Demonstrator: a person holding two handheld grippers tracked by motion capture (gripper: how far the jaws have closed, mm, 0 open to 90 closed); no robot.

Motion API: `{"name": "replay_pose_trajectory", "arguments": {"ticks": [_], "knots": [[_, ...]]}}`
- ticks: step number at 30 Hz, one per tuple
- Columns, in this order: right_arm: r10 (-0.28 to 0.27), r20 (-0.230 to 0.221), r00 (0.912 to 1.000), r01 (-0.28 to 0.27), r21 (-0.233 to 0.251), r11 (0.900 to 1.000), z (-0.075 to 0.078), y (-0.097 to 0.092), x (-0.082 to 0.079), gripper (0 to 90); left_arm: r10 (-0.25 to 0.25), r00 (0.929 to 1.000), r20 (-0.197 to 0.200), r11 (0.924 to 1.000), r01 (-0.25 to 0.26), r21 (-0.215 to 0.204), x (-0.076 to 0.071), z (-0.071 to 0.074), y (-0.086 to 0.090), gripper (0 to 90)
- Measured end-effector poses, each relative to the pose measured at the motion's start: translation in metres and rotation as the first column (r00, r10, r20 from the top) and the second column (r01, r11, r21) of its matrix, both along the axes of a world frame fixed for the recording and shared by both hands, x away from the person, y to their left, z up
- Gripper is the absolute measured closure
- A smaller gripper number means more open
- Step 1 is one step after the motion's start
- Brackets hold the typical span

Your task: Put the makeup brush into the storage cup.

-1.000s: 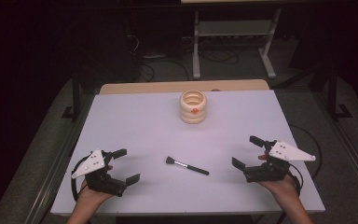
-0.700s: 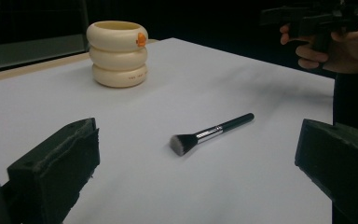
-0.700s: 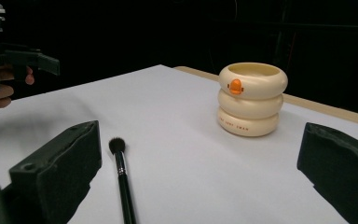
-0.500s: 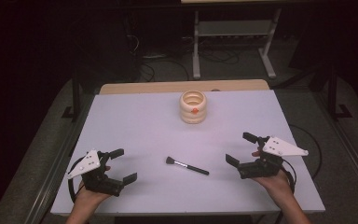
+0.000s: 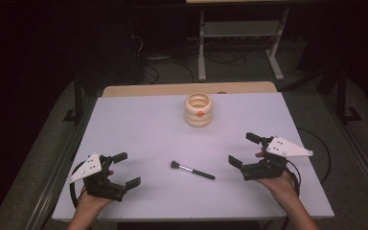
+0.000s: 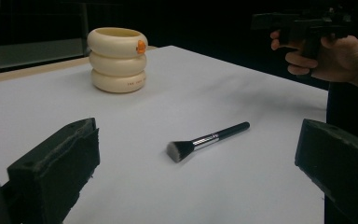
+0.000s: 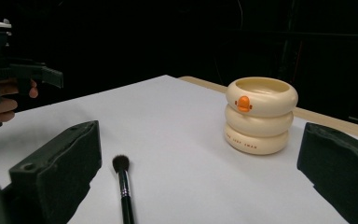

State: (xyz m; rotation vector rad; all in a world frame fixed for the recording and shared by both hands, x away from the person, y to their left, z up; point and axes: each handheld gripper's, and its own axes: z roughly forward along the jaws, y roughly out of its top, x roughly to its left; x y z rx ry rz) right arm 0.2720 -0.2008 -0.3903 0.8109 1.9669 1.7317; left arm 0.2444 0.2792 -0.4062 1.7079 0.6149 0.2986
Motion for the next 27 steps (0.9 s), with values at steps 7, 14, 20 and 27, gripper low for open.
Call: {"name": "replay_pose_trajectory", "arguments": {"ticks": [7, 14, 20, 27], "knots": [[0.011, 0.006, 0.9999, -0.011, -0.004, 0.9999, 0.003, 0.005, 0.003, 0.0, -0.004, 1.0000, 0.002, 1.0000, 0.004, -0.006, 0.000, 0.000, -0.001, 0.0], [0.024, 0.002, 0.9997, -0.024, -0.009, 0.9997, 0.004, 0.011, 0.007, 0.0, -0.007, 1.0000, 0.002, 0.9999, 0.007, -0.008, -0.001, 0.000, -0.001, 0.0], [0.034, 0.010, 0.9994, -0.034, -0.011, 0.9994, 0.005, 0.015, 0.010, 0.0, -0.012, 0.9999, 0.002, 0.9999, 0.012, -0.007, 0.000, 0.000, -0.001, 0.0], [0.051, 0.005, 0.9987, -0.051, -0.014, 0.9986, 0.005, 0.021, 0.013, 0.0, -0.016, 0.9999, -0.003, 0.9998, 0.016, -0.015, 0.000, -0.001, -0.003, 0.0]]}}
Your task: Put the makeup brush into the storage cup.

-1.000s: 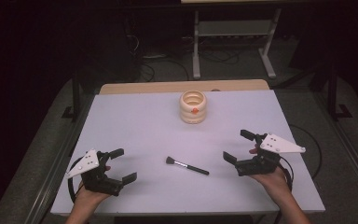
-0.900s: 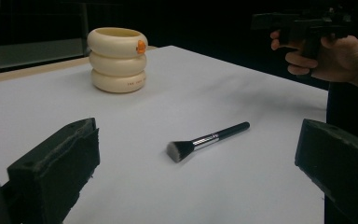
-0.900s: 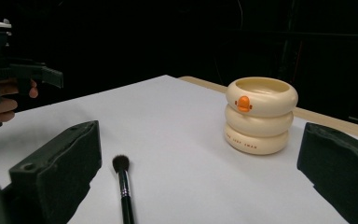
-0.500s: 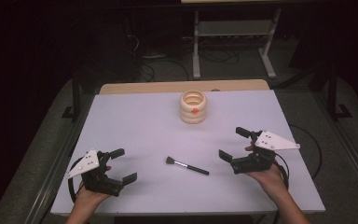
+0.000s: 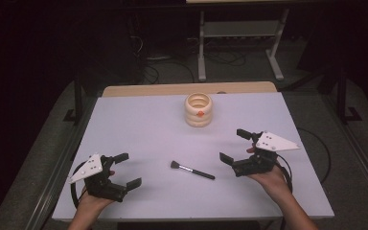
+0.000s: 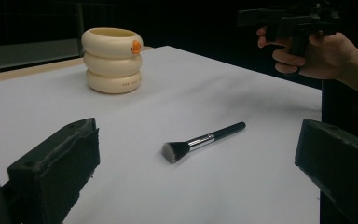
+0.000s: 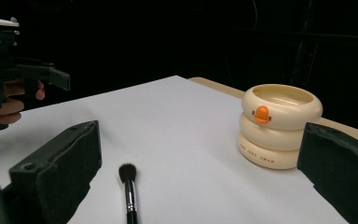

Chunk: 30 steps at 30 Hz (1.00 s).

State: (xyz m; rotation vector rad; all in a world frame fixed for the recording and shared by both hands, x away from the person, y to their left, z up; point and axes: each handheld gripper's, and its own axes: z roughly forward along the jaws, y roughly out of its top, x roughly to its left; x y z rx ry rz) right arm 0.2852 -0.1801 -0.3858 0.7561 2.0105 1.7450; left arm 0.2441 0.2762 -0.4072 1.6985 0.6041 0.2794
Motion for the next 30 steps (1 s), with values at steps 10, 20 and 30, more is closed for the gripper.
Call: {"name": "replay_pose_trajectory", "arguments": {"ticks": [10, 20, 30], "knots": [[0.021, -0.002, 0.9998, -0.021, -0.007, 0.9997, 0.000, 0.007, 0.004, 0.0, -0.002, 1.0000, -0.003, 1.0000, 0.002, 0.004, 0.000, 0.000, 0.000, 0.0], [0.041, 0.003, 0.9992, -0.041, 0.002, 0.9992, 0.004, 0.014, 0.009, 0.0, -0.002, 1.0000, -0.006, 1.0000, 0.002, 0.004, 0.001, -0.001, 0.000, 0.0], [0.060, 0.006, 0.9982, -0.060, 0.009, 0.9982, 0.006, 0.020, 0.013, 0.0, -0.006, 1.0000, -0.008, 1.0000, 0.006, -0.005, 0.000, -0.001, -0.002, 0.0]]}}
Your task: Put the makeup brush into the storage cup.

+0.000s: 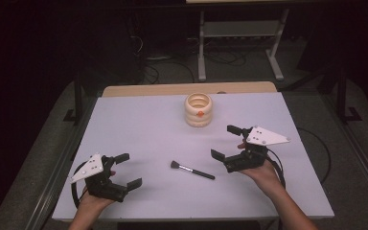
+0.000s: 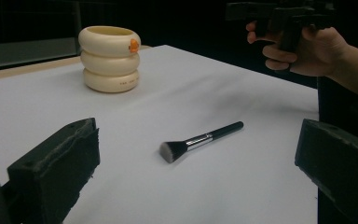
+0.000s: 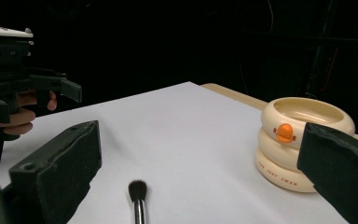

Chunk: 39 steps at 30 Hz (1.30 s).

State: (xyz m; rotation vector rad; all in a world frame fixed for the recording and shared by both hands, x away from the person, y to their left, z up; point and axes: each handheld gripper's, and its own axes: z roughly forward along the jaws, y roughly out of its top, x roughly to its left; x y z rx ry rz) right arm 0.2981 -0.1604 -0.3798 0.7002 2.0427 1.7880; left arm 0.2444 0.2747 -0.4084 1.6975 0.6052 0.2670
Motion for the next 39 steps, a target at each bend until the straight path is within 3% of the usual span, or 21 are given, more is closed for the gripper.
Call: {"name": "replay_pose_trajectory", "arguments": {"ticks": [39], "knots": [[0.072, 0.005, 0.9974, -0.071, -0.015, 0.9973, 0.006, 0.030, 0.012, 0.0, -0.005, 1.0000, 0.005, 0.9999, 0.005, -0.009, -0.001, 0.001, -0.001, 0.0]]}}
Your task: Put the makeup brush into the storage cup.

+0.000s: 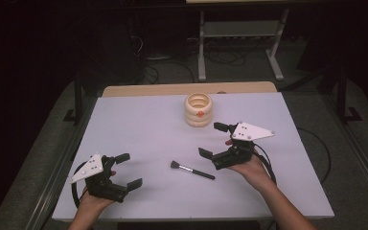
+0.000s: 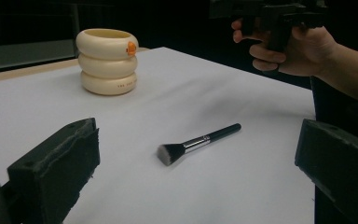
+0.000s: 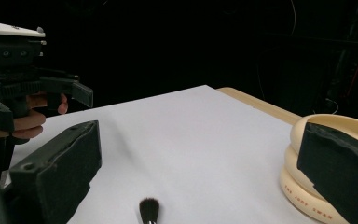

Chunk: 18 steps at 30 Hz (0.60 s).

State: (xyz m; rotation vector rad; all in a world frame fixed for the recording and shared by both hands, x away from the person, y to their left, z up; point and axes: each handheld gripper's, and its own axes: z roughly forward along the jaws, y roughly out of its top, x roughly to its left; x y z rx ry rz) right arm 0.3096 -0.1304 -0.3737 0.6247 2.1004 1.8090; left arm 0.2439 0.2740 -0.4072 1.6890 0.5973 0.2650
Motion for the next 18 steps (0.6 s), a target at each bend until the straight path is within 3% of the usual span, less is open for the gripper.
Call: {"name": "replay_pose_trajectory", "arguments": {"ticks": [18], "knots": [[0.042, 0.003, 0.9991, -0.042, 0.000, 0.9991, 0.002, 0.019, 0.006, 0.0, -0.004, 1.0000, 0.003, 1.0000, 0.004, 0.001, 0.000, 0.000, 0.000, 0.0]]}}
